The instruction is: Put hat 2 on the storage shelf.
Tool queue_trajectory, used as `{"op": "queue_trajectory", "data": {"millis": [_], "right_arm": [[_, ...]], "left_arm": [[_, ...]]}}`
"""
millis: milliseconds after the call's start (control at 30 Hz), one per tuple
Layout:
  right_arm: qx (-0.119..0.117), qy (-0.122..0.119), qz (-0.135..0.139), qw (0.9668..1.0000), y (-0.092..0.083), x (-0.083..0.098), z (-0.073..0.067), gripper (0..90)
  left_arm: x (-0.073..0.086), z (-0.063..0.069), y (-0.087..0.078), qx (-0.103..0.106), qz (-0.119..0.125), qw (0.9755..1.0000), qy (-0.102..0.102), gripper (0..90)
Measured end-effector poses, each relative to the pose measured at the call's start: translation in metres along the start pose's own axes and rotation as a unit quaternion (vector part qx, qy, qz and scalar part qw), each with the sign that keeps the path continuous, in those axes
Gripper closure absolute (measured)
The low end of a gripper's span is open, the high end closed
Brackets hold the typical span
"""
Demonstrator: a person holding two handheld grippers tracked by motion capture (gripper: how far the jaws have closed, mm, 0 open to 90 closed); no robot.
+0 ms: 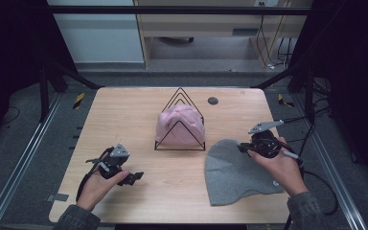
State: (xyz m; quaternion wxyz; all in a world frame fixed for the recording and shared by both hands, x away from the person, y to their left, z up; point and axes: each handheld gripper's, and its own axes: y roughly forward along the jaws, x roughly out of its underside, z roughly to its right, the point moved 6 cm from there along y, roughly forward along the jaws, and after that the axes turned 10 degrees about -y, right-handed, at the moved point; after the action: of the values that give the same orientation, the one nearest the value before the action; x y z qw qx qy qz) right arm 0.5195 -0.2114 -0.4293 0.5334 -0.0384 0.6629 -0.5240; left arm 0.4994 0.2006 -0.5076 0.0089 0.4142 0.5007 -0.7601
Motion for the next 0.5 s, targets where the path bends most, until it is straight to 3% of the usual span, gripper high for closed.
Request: {"op": "queue_trajectory", "data": {"millis": [100, 400, 500], "right_arm": [[-0.007, -0.026, 0.018, 0.9995, -0.011, -0.017, -0.015, 84.9], [-0.025, -0.055, 0.043, 0.9972, -0.024, -0.05, -0.033, 85.0], [-0.029, -0.062, 0.049, 0.9964, -0.028, -0.06, -0.035, 85.1]], "left_arm": [[0.0, 0.003, 0.001, 0.006, -0.005, 1.0, 0.003, 8.4], [0.001, 0.01, 0.003, 0.025, -0.011, 0.9996, 0.01, 9.2], [-0.001, 0.013, 0.002, 0.04, -0.008, 0.9991, 0.011, 9.5]]}}
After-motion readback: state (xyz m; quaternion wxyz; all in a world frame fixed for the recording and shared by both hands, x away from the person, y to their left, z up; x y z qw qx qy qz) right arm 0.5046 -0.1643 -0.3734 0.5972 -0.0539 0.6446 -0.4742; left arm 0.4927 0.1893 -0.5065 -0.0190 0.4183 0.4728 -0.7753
